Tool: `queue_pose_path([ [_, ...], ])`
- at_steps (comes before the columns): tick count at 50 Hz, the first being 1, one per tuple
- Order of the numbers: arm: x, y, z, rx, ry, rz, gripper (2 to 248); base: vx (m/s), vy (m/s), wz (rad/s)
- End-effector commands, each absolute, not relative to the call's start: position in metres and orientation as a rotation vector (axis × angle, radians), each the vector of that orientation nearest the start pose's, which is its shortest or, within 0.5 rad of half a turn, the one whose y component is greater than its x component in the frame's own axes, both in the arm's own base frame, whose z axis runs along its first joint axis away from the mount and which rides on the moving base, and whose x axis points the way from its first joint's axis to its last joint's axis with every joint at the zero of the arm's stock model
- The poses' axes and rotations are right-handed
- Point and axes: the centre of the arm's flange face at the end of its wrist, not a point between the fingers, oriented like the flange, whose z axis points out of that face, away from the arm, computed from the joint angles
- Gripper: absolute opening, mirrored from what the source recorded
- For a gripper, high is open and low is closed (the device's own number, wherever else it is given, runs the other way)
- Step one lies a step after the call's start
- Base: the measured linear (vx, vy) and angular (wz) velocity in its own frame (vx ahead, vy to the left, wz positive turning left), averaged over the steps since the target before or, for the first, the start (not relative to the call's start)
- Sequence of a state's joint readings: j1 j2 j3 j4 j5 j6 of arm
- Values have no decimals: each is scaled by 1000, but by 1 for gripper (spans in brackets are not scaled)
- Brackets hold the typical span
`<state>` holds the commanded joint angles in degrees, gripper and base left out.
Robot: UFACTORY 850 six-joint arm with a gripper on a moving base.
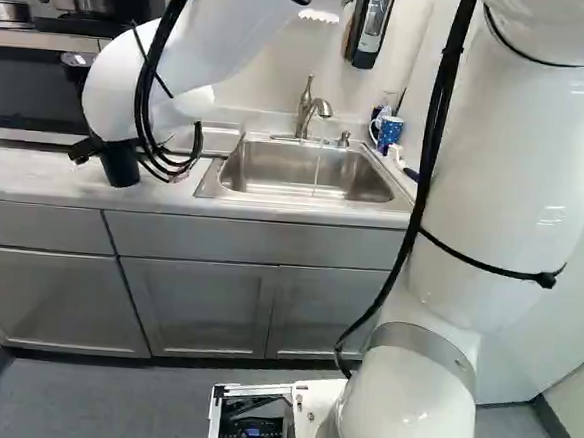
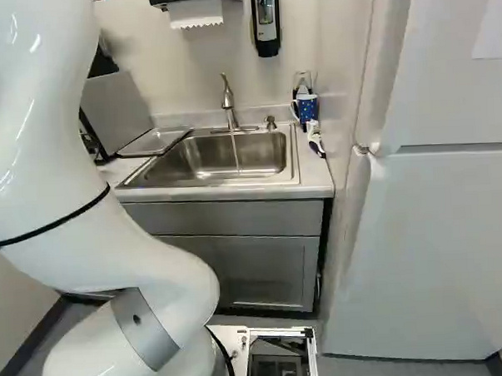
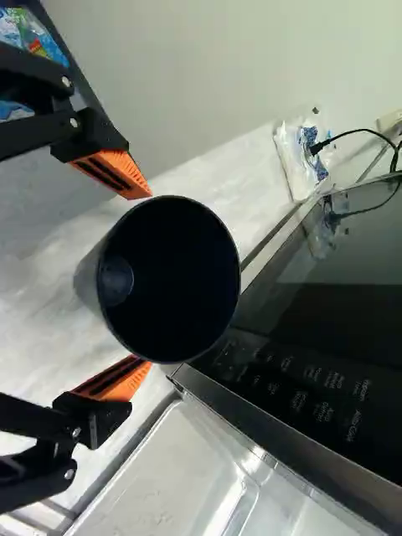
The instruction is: Rinse the cup and place it in the tray
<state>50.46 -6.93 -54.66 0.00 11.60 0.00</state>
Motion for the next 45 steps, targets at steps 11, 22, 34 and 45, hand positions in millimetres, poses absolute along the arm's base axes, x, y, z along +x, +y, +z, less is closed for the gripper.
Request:
queue_pose_path([
  [11,344,413,523,-2150,-1008,-1288,247,0,0,0],
  [22,342,412,516,-2110,-990,-1332,247,0,0,0],
  [34,339,412,510,-2059,-971,-1380,247,0,0,0],
  [45,336,411,504,-2010,-953,-1424,247,0,0,0],
])
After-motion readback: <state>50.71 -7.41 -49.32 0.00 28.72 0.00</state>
